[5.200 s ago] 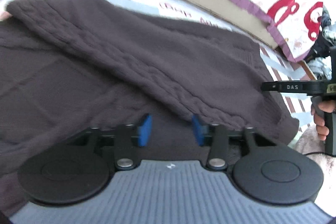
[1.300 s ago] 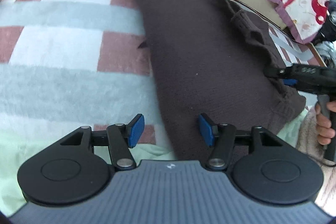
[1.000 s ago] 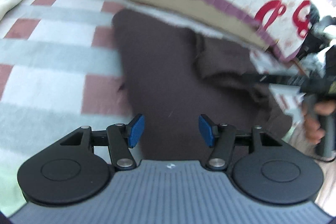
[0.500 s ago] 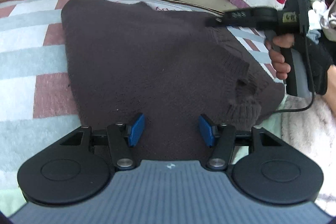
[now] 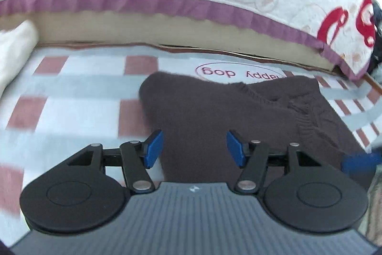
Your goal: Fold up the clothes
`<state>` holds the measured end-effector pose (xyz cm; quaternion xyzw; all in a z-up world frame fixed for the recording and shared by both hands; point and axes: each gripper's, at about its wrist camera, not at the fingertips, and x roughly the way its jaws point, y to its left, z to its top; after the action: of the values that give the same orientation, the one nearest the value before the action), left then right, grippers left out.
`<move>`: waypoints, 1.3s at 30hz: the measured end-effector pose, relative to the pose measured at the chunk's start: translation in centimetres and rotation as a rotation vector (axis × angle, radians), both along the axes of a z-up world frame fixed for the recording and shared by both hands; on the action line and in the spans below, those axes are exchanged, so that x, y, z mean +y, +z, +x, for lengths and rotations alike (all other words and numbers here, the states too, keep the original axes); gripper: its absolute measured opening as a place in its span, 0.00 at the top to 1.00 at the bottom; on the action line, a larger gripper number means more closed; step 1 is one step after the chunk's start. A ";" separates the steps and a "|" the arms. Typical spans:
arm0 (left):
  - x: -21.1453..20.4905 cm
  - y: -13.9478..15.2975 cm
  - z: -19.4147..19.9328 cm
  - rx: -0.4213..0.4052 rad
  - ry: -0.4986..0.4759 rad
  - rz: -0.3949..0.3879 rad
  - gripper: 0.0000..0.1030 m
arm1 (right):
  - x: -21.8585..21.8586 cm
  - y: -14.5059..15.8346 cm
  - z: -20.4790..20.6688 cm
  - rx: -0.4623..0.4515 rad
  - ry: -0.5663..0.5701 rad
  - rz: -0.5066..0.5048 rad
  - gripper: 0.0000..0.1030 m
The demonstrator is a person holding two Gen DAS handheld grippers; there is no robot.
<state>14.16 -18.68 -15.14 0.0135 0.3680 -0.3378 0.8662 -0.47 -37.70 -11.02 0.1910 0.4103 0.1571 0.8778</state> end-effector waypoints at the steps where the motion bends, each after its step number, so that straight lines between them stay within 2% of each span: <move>1: -0.6 -0.1 0.3 -0.010 -0.036 0.000 0.42 | 2.0 -0.3 -0.1 -0.012 0.067 -0.069 0.50; 2: -1.4 -0.2 -0.1 -0.049 -0.084 0.021 0.42 | 3.7 -0.8 -0.2 -0.020 0.120 -0.143 0.50; 4: -3.5 -0.7 -1.1 -0.106 -0.212 0.094 0.33 | 6.3 -1.9 0.0 -0.015 0.179 -0.248 0.50; 5: -4.7 -1.1 -1.8 -0.130 -0.282 0.147 0.33 | 7.2 -2.5 0.3 -0.006 0.194 -0.261 0.50; 6: -5.6 -1.9 -2.4 -0.173 -0.286 0.221 0.35 | 7.9 -3.1 0.6 0.004 0.201 -0.261 0.50; 7: -6.4 -2.6 -3.0 -0.217 -0.285 0.295 0.51 | 8.3 -3.9 1.0 0.016 0.196 -0.243 0.49; 8: -6.8 -3.3 -3.5 -0.262 -0.254 0.357 0.61 | 8.9 -4.6 1.2 0.022 0.198 -0.245 0.47; 10: -6.4 -3.8 -3.4 -0.266 -0.191 0.377 0.78 | 10.7 -5.6 1.2 0.007 0.226 -0.310 0.46; 11: -5.7 -3.8 -3.0 -0.243 -0.153 0.378 0.81 | 11.4 -5.8 1.2 0.001 0.239 -0.324 0.46; 13: -4.3 -3.5 -2.3 -0.209 -0.098 0.373 0.81 | 11.7 -5.4 1.0 0.009 0.275 -0.233 0.46; 15: -3.3 -3.3 -2.3 -0.209 -0.082 0.365 0.81 | 11.7 -5.4 0.9 0.028 0.308 -0.131 0.46; 19: -2.6 -3.3 -3.4 -0.264 -0.124 0.381 0.78 | 11.0 -5.6 1.3 0.042 0.286 -0.102 0.46; 20: -2.4 -2.6 -3.4 -0.245 -0.113 0.343 0.76 | 10.3 -5.4 1.3 0.046 0.267 -0.080 0.47; 22: -2.1 -1.3 -3.4 -0.207 -0.091 0.267 0.62 | 7.3 -3.9 1.1 0.051 0.176 0.006 0.47; 24: -2.4 -0.1 -4.0 -0.192 -0.128 0.184 0.54 | 2.8 -2.1 0.4 0.031 0.038 0.066 0.45; 25: -2.7 0.5 -4.3 -0.185 -0.156 0.154 0.53 | 0.3 -1.1 0.0 0.026 -0.040 0.091 0.44; 27: -3.8 0.8 -5.2 -0.166 -0.217 0.143 0.53 | -5.6 0.0 -1.0 0.065 -0.210 0.123 0.39; 30: -5.5 0.4 -6.4 -0.099 -0.294 0.136 0.53 | -14.8 0.5 -3.0 0.195 -0.456 0.154 0.37; 33: -7.0 -0.8 -7.5 -0.018 -0.358 0.154 0.53 | -21.6 -0.4 -6.9 0.321 -0.653 0.171 0.37; 36: -8.4 -1.9 -9.1 -0.071 -0.376 0.272 0.53 | -26.2 -2.1 -11.0 0.406 -0.772 0.226 0.37; 39: -8.1 -1.8 -9.9 -0.079 -0.400 0.258 0.53 | -29.1 -4.3 -14.0 0.457 -0.833 0.319 0.37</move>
<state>4.30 -26.81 -16.90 0.2098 0.3641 -0.4519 0.7869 -14.49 -66.81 -15.30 0.4999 0.4519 -0.1920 0.7135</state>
